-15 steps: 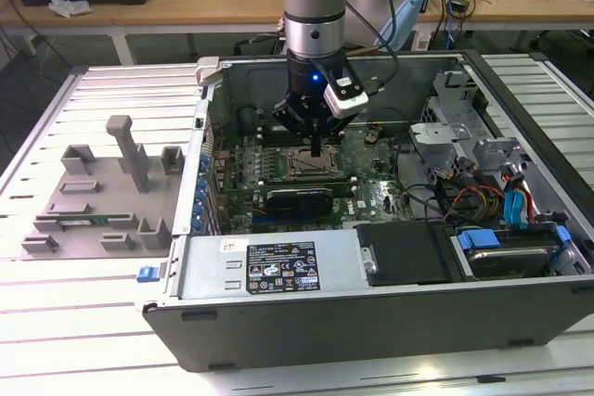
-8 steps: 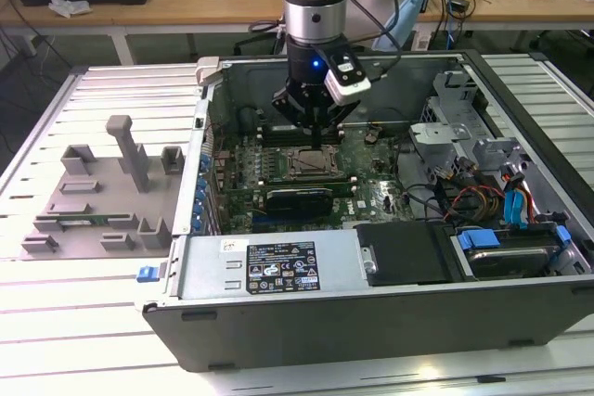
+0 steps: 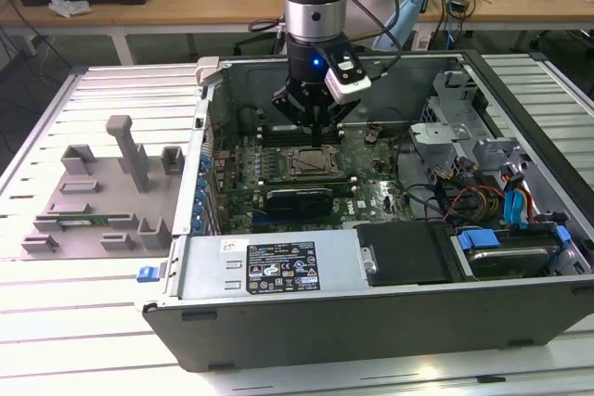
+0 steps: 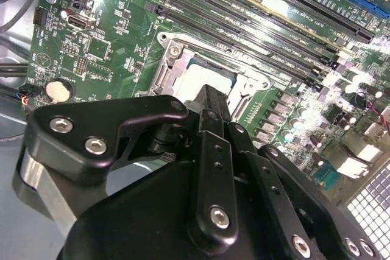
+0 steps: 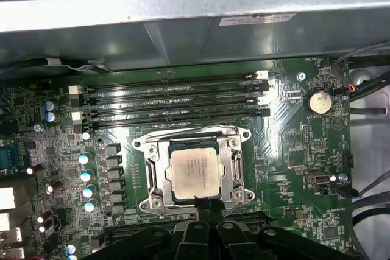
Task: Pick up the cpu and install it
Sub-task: 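Install the second cpu locking lever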
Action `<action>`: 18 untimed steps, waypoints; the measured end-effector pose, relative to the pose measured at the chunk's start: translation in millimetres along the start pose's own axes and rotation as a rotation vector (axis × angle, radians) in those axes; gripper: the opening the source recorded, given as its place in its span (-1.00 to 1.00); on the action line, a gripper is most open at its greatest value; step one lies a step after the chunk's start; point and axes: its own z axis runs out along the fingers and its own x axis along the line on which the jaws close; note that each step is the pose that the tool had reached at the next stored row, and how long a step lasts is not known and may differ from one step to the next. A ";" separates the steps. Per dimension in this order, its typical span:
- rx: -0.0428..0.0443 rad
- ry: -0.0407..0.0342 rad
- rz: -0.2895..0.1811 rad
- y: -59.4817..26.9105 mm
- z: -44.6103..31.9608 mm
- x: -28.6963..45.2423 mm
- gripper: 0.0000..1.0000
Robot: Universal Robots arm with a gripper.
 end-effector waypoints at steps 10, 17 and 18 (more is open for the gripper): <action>-0.0002 -0.0001 0.000 -15.7 1.3 -1.2 -0.79; -0.0110 0.0010 0.001 -29.8 3.1 1.2 -0.79; -0.0175 0.0015 0.001 -31.8 3.5 2.3 -0.79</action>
